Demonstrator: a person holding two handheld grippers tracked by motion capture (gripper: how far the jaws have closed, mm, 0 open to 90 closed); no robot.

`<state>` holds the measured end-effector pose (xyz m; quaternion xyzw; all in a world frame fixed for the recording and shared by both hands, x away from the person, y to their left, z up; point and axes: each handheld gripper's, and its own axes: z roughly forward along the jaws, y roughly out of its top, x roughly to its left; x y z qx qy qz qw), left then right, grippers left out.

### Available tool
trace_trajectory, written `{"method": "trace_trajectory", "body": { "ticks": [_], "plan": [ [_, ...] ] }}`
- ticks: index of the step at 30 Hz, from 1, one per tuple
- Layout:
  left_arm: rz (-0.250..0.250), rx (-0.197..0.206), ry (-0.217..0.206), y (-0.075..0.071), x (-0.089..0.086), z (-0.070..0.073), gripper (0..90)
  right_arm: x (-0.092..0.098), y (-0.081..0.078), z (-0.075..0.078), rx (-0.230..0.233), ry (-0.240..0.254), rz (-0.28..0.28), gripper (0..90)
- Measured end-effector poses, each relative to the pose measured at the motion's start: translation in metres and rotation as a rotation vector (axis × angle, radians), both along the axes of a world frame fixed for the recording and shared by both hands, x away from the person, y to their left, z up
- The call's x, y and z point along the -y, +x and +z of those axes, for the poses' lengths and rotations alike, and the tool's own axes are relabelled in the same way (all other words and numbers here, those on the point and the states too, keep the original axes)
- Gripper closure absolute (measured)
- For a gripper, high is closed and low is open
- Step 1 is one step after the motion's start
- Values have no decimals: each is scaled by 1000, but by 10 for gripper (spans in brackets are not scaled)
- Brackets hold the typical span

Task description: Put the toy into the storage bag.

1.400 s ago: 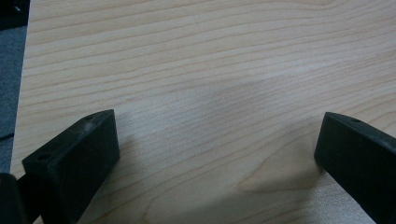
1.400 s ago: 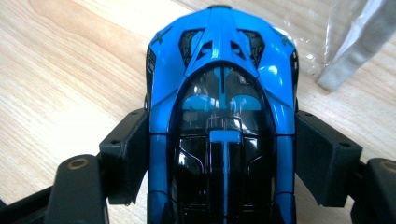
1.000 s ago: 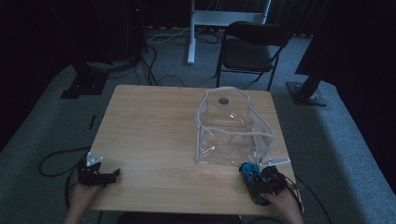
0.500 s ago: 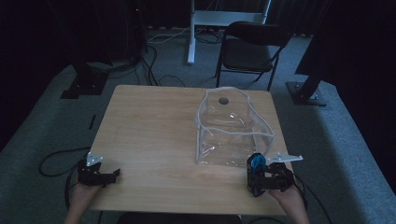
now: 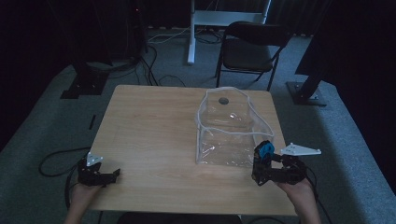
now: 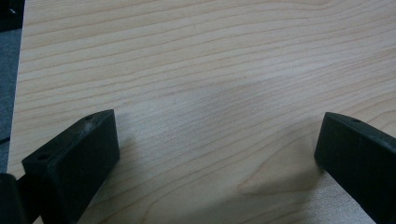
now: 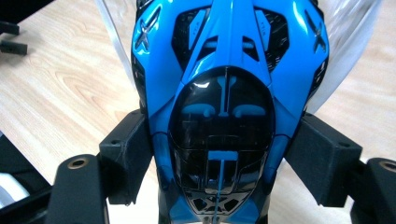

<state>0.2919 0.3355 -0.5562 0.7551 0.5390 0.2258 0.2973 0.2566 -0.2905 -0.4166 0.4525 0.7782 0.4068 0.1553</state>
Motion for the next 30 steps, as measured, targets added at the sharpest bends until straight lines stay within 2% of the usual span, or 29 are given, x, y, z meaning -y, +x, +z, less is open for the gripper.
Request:
{"method": "trace_trajectory", "body": {
  "ticks": [11,16,21,30],
  "plan": [
    [1,2,-3,0,0,0,4,7,3,50,112,27,25,261],
    [2,3,-5,0,0,0,4,6,7,72,157,12,41,262],
    [0,3,-3,0,0,0,4,5,15,86,179,2,60,261],
    [-2,1,-2,0,0,0,4,-3,38,120,220,16,100,261]
  ]
}}
